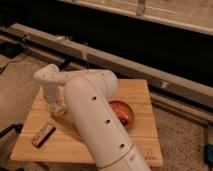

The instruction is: Place the bottle in the ceramic bowl

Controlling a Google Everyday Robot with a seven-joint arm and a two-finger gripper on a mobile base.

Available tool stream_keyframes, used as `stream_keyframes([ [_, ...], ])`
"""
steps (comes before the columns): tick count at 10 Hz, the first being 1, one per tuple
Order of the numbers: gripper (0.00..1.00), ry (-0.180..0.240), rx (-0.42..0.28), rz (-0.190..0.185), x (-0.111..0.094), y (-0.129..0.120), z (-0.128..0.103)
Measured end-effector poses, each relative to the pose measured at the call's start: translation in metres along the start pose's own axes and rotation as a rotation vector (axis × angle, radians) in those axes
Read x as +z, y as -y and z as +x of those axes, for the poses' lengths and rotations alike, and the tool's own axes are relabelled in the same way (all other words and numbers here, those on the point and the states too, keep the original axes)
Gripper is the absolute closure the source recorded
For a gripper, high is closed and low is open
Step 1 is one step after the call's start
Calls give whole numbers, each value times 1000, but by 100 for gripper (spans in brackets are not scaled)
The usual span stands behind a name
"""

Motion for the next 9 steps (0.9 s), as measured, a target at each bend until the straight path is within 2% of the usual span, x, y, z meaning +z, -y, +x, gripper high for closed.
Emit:
stream_keyframes([
  [2, 88, 34, -2, -22, -18, -3, 10],
  [4, 100, 84, -7, -54, -50, -8, 26],
  [5, 100, 121, -15, -78, -71, -9, 43],
  [7, 100, 170, -20, -106, -94, -7, 77],
  [9, 100, 220, 5, -116, -116, 5, 118],
])
